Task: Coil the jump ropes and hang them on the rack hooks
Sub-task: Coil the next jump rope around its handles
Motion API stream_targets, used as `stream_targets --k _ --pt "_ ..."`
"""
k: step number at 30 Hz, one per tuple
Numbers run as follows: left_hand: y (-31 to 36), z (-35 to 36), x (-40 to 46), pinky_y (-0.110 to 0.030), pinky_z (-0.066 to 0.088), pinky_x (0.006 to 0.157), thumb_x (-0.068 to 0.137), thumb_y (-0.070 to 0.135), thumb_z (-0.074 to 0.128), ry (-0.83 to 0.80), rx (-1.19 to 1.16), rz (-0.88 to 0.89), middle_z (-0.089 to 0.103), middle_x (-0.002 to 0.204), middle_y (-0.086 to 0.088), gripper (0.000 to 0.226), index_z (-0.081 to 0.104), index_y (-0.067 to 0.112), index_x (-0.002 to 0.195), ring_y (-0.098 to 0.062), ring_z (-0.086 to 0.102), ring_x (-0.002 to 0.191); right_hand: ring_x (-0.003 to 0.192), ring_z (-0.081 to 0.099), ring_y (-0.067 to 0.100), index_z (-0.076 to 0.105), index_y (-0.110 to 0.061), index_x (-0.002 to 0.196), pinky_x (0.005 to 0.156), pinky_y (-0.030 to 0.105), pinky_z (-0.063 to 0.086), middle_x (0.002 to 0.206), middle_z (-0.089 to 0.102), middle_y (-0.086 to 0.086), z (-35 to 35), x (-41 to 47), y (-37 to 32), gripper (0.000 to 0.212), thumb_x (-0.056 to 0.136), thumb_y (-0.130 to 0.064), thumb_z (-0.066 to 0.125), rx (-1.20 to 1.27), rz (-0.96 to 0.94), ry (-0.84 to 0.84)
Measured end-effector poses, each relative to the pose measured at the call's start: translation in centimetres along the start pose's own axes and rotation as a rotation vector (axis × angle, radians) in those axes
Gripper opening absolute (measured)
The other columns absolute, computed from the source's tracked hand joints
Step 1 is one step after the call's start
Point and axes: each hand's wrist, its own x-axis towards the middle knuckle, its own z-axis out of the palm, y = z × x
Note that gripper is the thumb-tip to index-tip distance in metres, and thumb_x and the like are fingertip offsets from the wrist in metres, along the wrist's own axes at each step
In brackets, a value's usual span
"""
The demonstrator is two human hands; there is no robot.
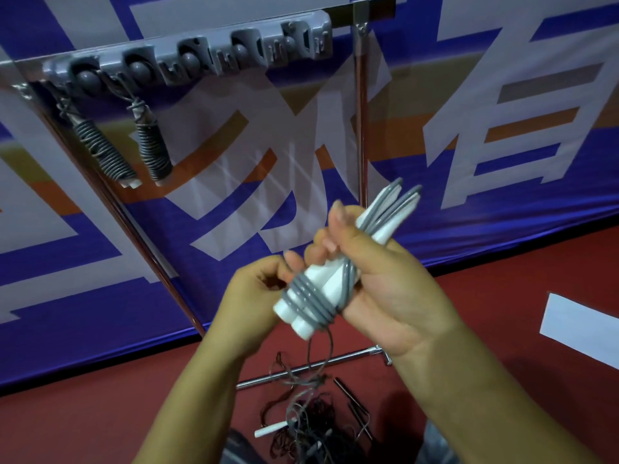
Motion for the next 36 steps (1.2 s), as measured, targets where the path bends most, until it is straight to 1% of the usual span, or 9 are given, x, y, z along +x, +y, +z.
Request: stream_targets --k 3,6,8,10,16,21,27,32,36 --pt "1.0 -1.2 0.5 -0.016 0.049 0.056 0.071 -0.013 0.071 0.053 0.153 -0.003 0.068 0.060 0.002 0.018 0.055 -0.006 0.067 -0.006 0.061 0.056 0.054 0.052 0.009 0.046 -0.015 0.068 0.085 0.038 0.051 0.059 0.044 -0.002 -1.0 0.0 0.3 0.020 0.078 -0.023 0.061 -0.073 0.057 0.017" --pt "1.6 -1.6 0.6 -0.017 0.052 0.059 0.069 -0.010 0.075 0.102 0.270 0.024 0.073 0.074 0.004 0.022 0.057 0.002 0.062 -0.008 0.068 0.064 0.053 0.053 0.009 0.043 -0.015 0.070 0.068 0.032 0.057 0.057 0.045 -0.002 -1.9 0.2 0.7 0.021 0.080 -0.023 0.060 -0.110 0.035 0.059" --pt "1.7 -1.5 0.5 -0.022 0.055 0.058 0.069 -0.008 0.075 0.138 0.375 0.049 0.073 0.074 0.008 0.022 0.058 0.004 0.061 -0.009 0.068 0.063 0.054 0.055 0.009 0.042 -0.014 0.071 0.057 0.026 0.053 0.057 0.045 -0.002 -2.4 0.3 1.3 0.022 0.085 -0.020 0.058 -0.172 -0.001 0.094" --pt "2.0 -1.2 0.2 -0.025 0.055 0.057 0.070 -0.003 0.075 0.141 0.507 0.104 0.071 0.070 0.012 0.020 0.060 0.008 0.061 -0.007 0.066 0.058 0.055 0.057 0.009 0.041 -0.014 0.071 0.055 0.024 0.051 0.056 0.046 -0.003 -2.9 0.5 2.1 0.024 0.090 -0.017 0.056 -0.238 -0.022 0.139" --pt "2.0 -0.9 -0.4 -0.037 0.052 0.059 0.072 0.001 0.075 0.173 0.746 0.181 0.065 0.062 0.010 0.017 0.060 0.006 0.063 -0.008 0.060 0.057 0.057 0.061 0.009 0.041 -0.015 0.074 0.057 0.032 0.051 0.057 0.050 -0.003 -3.7 1.5 3.9 0.025 0.091 -0.011 0.059 -0.348 -0.063 0.228" --pt "1.5 0.5 -1.4 -0.028 0.037 0.047 0.071 0.001 0.071 0.266 0.802 0.244 0.052 0.056 -0.002 0.021 0.054 0.007 0.061 -0.013 0.047 0.052 0.060 0.064 0.011 0.045 -0.016 0.074 0.059 0.029 0.053 0.060 0.053 -0.005 -3.6 1.8 4.6 0.024 0.089 -0.010 0.064 -0.428 -0.198 0.334" --pt "0.9 2.3 -2.7 -0.011 0.032 0.043 0.084 0.018 0.068 0.294 0.282 -0.021 0.050 0.046 0.009 0.023 0.056 0.009 0.067 -0.002 0.041 0.043 0.066 0.064 0.013 0.047 -0.015 0.078 0.059 0.026 0.053 0.076 0.060 0.012 -3.6 2.0 4.9 0.020 0.088 -0.010 0.064 -0.466 -0.275 0.389" --pt "-0.3 3.6 -3.4 -0.016 0.043 0.055 0.085 0.016 0.061 0.246 -0.351 -0.168 0.059 0.060 -0.005 0.018 0.063 -0.001 0.082 -0.008 0.048 0.054 0.065 0.064 0.012 0.048 -0.016 0.075 0.057 0.027 0.052 0.072 0.062 0.009 -3.8 2.1 4.6 0.021 0.089 -0.010 0.063 -0.513 -0.334 0.388" --pt "-0.4 3.3 -2.7 -0.014 0.048 0.050 0.077 0.011 0.058 0.075 -0.854 -0.391 0.065 0.074 -0.009 0.022 0.061 -0.003 0.094 -0.006 0.058 0.057 0.054 0.060 0.011 0.047 -0.017 0.076 0.046 0.024 0.047 0.068 0.064 0.003 -3.8 1.9 4.5 0.022 0.088 -0.012 0.064 -0.510 -0.336 0.388"
